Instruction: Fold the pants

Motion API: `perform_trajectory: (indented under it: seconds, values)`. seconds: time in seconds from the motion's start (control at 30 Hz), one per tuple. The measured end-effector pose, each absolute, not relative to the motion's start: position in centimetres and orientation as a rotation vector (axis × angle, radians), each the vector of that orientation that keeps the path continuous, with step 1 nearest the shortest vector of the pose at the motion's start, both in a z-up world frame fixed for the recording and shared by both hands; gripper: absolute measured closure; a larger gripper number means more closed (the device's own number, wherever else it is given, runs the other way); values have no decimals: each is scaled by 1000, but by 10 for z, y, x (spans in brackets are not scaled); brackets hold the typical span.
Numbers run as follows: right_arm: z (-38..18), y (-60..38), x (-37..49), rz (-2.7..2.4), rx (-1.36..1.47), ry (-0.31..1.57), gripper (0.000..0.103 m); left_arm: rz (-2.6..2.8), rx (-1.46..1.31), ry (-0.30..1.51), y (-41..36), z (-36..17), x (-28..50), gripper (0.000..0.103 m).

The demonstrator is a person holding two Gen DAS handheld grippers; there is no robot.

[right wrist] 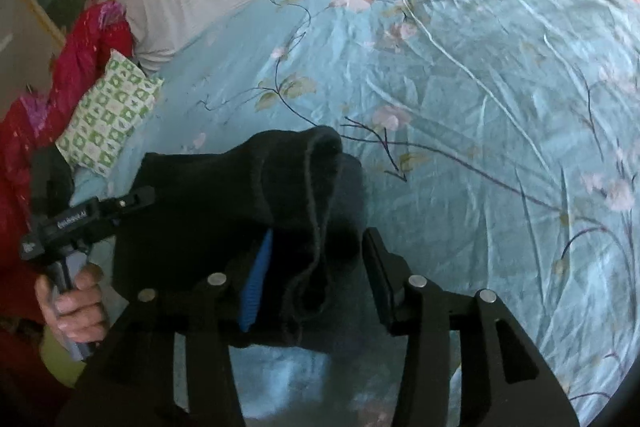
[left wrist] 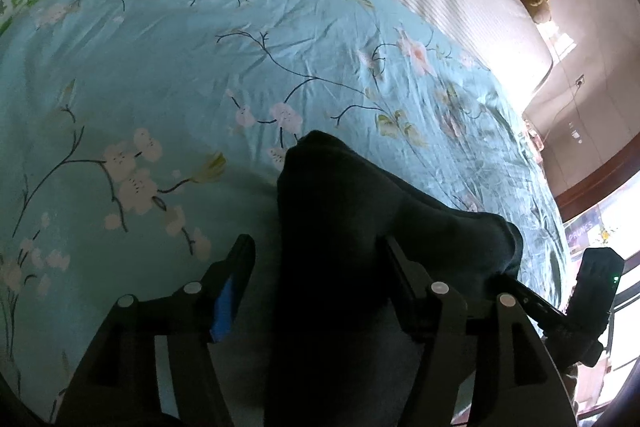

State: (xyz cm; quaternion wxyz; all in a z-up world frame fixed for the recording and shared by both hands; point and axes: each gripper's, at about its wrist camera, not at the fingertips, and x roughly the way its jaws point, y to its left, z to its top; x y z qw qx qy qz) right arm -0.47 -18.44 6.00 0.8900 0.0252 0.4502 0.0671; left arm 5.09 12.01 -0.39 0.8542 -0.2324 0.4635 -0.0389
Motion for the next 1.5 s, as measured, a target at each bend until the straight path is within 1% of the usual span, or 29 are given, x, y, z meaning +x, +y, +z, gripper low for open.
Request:
perform_trajectory:
  seconds: [0.07, 0.2, 0.3, 0.47, 0.53, 0.57, 0.77, 0.83, 1.07, 1.27, 1.43, 1.5]
  values:
    - [66, -181, -7, 143, 54, 916, 56, -70, -473, 965, 121, 3, 45, 38]
    - [84, -173, -9, 173, 81, 849, 56, -74, -468, 938, 121, 15, 37, 32]
    - [89, -165, 0, 164, 68, 822, 55, -34, -447, 938, 119, 16, 41, 32]
    - [66, -167, 27, 93, 13, 862, 54, 36, -438, 977, 124, 2, 59, 30]
    - [58, -170, 31, 72, -21, 876, 48, 47, -438, 997, 125, -6, 66, 29]
    - [53, -171, 32, 69, -27, 879, 48, 51, -436, 1003, 125, -8, 67, 28]
    - [67, -174, 16, 115, 44, 858, 47, 21, -485, 1001, 131, -1, 52, 28]
    - [71, -173, 10, 153, 67, 863, 46, 1, -506, 1005, 132, 2, 43, 27]
    - [58, -177, -3, 196, 134, 927, 46, -70, -508, 1043, 120, -2, 26, 23]
    - [54, -180, -3, 189, 124, 936, 46, -64, -488, 1059, 114, -13, 25, 23]
    - [41, -190, 1, 184, 144, 967, 41, -53, -427, 1062, 106, -18, 27, 22]
    - [38, -193, 1, 198, 174, 969, 41, -61, -422, 1059, 103, -20, 27, 27]
